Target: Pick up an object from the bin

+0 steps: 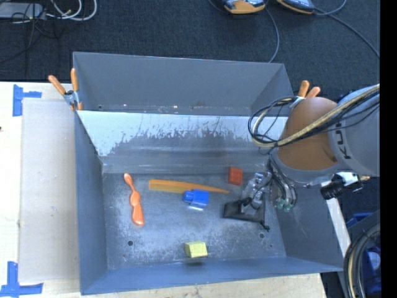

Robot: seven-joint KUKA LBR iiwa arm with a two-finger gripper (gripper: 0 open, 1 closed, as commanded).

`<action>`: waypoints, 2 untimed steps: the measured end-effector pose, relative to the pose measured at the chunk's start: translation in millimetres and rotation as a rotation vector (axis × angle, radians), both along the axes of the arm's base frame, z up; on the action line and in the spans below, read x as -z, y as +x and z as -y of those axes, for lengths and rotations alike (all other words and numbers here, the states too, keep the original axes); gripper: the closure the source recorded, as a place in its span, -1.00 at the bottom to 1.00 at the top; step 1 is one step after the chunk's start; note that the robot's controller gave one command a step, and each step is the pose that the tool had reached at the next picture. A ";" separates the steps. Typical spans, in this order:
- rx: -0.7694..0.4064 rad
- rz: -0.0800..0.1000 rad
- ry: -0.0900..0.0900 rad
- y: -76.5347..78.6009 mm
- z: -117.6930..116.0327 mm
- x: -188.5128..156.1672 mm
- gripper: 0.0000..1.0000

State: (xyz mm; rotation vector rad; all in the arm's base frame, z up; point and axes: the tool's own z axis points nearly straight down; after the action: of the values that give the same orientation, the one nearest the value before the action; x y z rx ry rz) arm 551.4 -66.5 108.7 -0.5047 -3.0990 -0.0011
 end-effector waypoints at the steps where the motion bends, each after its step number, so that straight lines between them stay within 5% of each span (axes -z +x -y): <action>1: 0.004 -0.019 0.003 -9.1 -1.4 -26.6 1.00; 2: 0.011 -0.004 0.000 -3.9 -3.1 9.2 1.00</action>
Offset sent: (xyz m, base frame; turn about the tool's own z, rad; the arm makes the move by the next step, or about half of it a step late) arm -0.0032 0.0024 -0.0077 0.0156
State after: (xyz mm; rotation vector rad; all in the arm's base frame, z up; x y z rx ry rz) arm 547.5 -63.4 99.5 -0.5212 -3.0924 -0.0006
